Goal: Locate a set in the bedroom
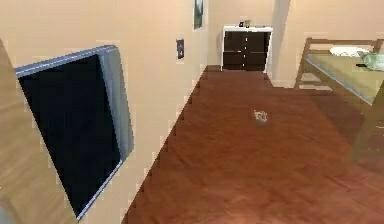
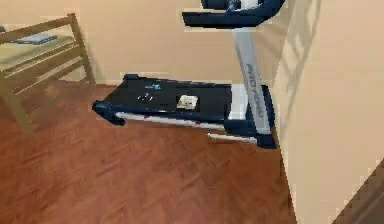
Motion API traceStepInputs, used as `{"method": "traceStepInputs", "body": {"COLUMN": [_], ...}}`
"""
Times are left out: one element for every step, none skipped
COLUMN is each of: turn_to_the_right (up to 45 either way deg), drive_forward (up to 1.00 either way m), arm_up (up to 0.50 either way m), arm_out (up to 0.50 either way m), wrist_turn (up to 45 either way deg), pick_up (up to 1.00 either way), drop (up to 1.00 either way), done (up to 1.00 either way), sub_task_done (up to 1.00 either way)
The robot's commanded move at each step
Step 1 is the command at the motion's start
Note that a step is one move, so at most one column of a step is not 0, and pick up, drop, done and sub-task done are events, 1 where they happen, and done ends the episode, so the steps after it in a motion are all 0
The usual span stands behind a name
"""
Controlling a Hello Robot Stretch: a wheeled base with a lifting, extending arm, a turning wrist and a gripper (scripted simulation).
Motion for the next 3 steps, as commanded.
{"method": "traceStepInputs", "body": {"turn_to_the_right": [45.0,45.0,0.0], "drive_forward": [0.0,0.0,0.1], "arm_up": [0.0,0.0,0.0], "arm_out": [0.0,0.0,0.0], "wrist_turn": [0.0,0.0,0.0], "pick_up": [0.0,0.0,0.0], "drop": [0.0,0.0,0.0], "done": [0.0,0.0,0.0], "sub_task_done": [0.0,0.0,0.0]}}
